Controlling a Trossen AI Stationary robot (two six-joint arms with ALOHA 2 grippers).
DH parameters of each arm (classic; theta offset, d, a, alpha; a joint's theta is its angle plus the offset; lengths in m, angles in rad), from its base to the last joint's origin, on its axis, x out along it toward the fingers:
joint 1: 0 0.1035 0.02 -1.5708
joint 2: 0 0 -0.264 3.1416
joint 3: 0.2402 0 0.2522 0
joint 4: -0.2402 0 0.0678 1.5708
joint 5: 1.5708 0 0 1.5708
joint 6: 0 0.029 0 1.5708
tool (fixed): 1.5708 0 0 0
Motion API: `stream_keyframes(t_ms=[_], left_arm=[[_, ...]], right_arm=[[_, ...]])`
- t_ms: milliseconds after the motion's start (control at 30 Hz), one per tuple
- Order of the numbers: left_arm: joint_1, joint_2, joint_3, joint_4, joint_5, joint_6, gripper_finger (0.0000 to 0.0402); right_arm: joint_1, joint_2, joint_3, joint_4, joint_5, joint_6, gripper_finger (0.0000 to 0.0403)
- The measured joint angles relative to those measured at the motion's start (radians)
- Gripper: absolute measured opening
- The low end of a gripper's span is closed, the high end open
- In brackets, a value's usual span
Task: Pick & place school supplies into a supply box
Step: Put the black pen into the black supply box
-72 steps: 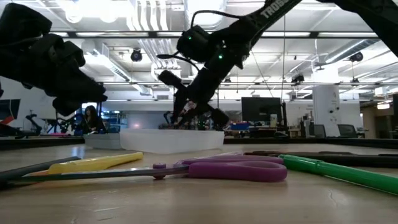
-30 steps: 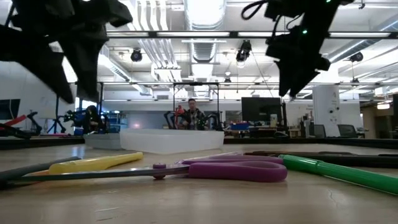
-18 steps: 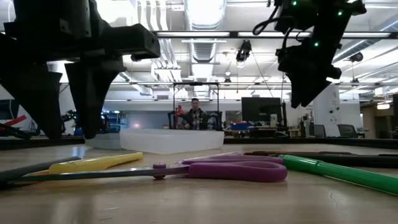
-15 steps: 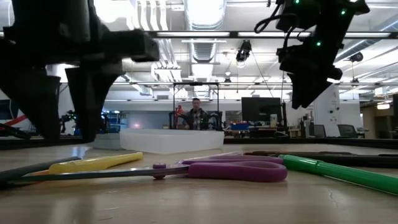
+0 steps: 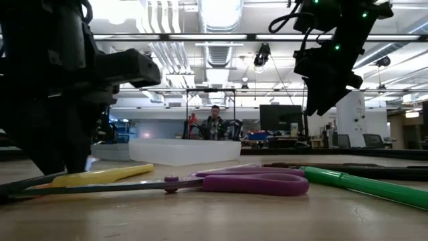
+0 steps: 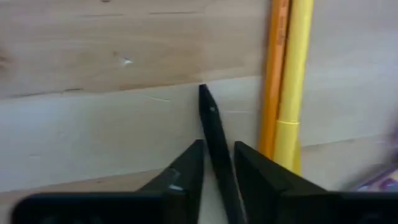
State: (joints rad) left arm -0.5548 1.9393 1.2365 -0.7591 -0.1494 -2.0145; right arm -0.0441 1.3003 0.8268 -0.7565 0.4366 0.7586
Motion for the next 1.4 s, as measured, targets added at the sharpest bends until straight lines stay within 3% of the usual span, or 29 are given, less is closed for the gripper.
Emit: stream_keyframes(t_ms=[67,267,467,633,733,900,1000,1133,1267,1400], left_arm=[[-0.001,-0.002,0.0,-0.016,-0.002,0.038,0.0018],[0.039,-0.048,-0.039,-0.029,0.007,0.086,0.0011],[0.138,-0.255,-0.05,-0.068,-0.25,0.248,0.0007],[0.377,-0.342,-0.062,0.057,-0.25,0.733,0.0007],[0.534,-0.338,-0.009,0.107,-0.187,1.043,0.0007],[0.694,-0.275,0.056,0.105,-0.107,1.366,0.0007],[0.762,-0.277,0.066,0.137,-0.016,1.453,0.0007],[0.786,-0.248,0.031,0.172,0.003,1.509,0.0024],[0.773,-0.219,0.013,0.202,0.036,1.498,0.0068],[0.759,-0.218,-0.003,0.183,0.046,1.444,0.0118]], right_arm=[[0.0,0.0,0.0,0.0,0.001,0.0,0.0221],[0.0,-0.008,0.0,-0.003,0.001,-0.005,0.0219],[0.002,-0.093,0.0,-0.019,0.015,-0.009,0.0204],[0.003,-0.176,0.0,-0.044,0.015,-0.014,0.0196],[0.005,-0.197,-0.001,-0.064,-0.014,-0.014,0.0196],[0.032,-0.185,-0.001,-0.06,-0.039,0.032,0.0196],[0.047,-0.163,-0.001,-0.061,-0.041,0.101,0.0196],[0.069,-0.122,-0.001,-0.038,-0.047,0.129,0.0196],[0.079,-0.076,0.001,0.007,-0.075,0.119,0.0196],[0.087,-0.033,0.025,0.014,-0.169,0.061,0.0196]])
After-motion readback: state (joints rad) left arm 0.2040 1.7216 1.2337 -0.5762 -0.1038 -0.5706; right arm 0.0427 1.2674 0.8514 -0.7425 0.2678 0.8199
